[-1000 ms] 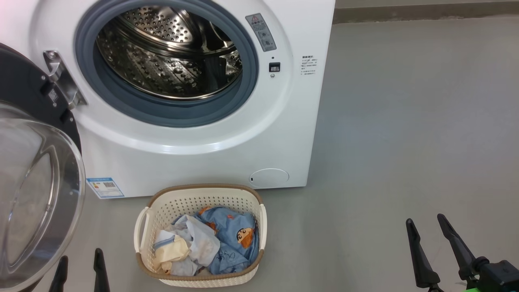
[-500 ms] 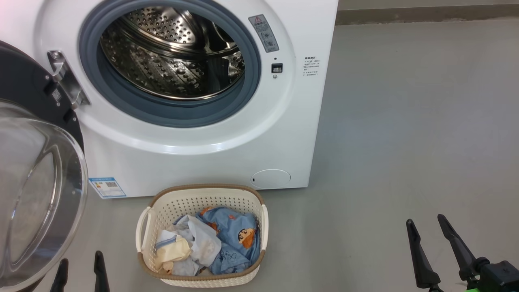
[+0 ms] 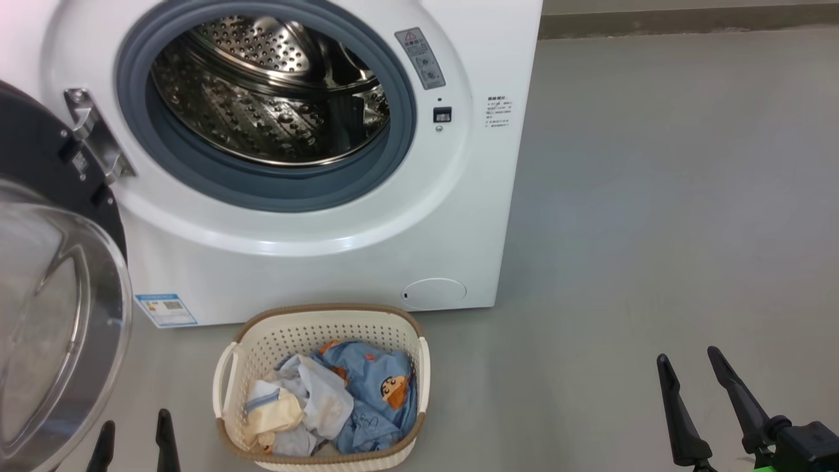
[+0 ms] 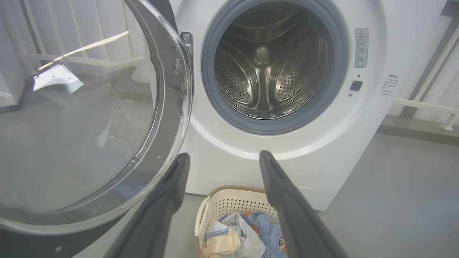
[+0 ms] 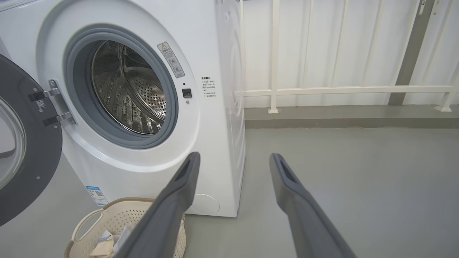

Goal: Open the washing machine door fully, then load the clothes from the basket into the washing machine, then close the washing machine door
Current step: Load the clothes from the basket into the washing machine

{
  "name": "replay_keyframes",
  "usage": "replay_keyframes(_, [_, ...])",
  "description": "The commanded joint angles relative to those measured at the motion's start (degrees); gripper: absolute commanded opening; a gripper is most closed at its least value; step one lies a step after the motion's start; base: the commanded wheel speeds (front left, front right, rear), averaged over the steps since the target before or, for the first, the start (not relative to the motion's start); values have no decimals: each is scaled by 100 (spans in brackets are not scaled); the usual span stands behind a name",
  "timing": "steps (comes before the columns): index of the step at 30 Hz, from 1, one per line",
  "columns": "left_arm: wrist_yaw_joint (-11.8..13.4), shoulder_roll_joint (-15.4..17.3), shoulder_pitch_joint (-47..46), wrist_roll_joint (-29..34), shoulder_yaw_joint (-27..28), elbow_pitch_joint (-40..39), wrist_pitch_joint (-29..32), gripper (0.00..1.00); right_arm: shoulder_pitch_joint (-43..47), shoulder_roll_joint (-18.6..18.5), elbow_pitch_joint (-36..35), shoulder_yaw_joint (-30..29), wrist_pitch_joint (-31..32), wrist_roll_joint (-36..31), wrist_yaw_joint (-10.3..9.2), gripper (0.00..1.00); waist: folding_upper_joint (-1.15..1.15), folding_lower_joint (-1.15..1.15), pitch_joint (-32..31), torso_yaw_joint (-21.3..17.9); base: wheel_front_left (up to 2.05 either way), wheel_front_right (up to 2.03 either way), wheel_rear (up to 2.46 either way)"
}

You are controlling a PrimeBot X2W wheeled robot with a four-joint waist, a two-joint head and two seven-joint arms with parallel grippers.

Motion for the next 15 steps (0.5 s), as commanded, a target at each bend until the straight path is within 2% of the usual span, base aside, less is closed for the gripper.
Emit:
replay_keyframes(1, [-16, 51, -98, -11, 185, -116, -37, 100, -47, -76, -136, 126, -68, 80, 9, 100, 0, 0, 3, -2, 119, -119, 0])
replay_keyframes(9, [24, 51, -110, 54, 240, -127, -37, 100, -37, -63, -150, 111, -68, 81, 9, 100, 0, 0, 19, 0, 111, -111, 0])
replay_keyframes(15, [76, 51, -127, 50, 247, -105, -37, 100, -35, -56, -160, 104, -68, 80, 9, 100, 0, 0, 47, 6, 41, -41, 0])
